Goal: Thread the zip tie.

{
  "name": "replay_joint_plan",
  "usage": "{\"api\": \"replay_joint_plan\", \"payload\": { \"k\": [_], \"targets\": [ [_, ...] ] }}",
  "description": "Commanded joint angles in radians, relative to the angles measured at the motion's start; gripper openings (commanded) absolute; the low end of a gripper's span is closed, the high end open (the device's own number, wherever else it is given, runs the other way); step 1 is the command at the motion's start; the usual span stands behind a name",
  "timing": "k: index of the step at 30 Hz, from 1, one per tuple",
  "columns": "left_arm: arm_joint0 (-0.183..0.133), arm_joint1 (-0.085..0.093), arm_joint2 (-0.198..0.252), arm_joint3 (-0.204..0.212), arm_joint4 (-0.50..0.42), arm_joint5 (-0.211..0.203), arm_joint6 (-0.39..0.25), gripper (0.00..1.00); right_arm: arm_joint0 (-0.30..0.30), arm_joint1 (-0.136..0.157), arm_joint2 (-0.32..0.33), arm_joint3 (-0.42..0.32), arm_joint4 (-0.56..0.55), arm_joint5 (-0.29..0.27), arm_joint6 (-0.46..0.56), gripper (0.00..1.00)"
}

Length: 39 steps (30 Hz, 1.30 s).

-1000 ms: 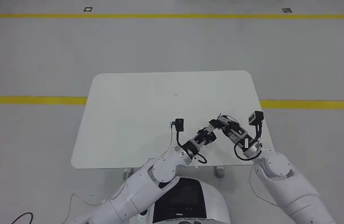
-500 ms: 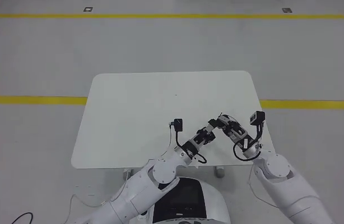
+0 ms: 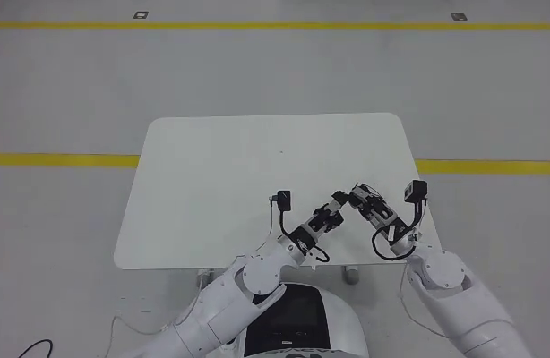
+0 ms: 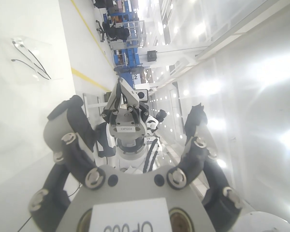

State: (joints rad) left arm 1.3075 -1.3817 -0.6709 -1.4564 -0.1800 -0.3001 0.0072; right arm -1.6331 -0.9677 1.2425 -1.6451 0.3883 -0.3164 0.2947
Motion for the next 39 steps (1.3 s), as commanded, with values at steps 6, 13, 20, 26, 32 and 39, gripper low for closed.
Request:
{"api": "replay_joint_plan", "payload": {
  "k": [6,13,20,26,32,39],
  "targets": [
    [-0.001,-0.005,-0.002,0.005,-0.002,0.000,-0.011,0.57,-0.003,-0.007,0.002,0.001,-0.035,0.018,0.009,0.00],
    [0.002,-0.008,-0.008,0.011,0.001,0.000,-0.013,0.43,0.002,-0.015,0.004,0.009,-0.061,0.022,0.001,0.00],
    [0.001,-0.012,-0.012,0.017,0.001,0.009,-0.016,0.24,-0.008,-0.019,0.017,0.001,-0.089,-0.010,0.021,0.00],
    [0.001,-0.016,-0.014,0.022,0.002,0.018,-0.018,0.16,-0.019,-0.023,0.029,-0.007,-0.100,-0.024,0.034,0.00],
    [0.001,-0.020,-0.016,0.028,0.005,0.026,-0.018,0.14,-0.030,-0.028,0.044,-0.024,-0.102,-0.024,0.040,0.00],
    [0.001,-0.024,-0.016,0.032,0.007,0.031,-0.021,0.06,-0.045,-0.035,0.064,-0.036,-0.107,-0.024,0.051,0.00]
  ]
}}
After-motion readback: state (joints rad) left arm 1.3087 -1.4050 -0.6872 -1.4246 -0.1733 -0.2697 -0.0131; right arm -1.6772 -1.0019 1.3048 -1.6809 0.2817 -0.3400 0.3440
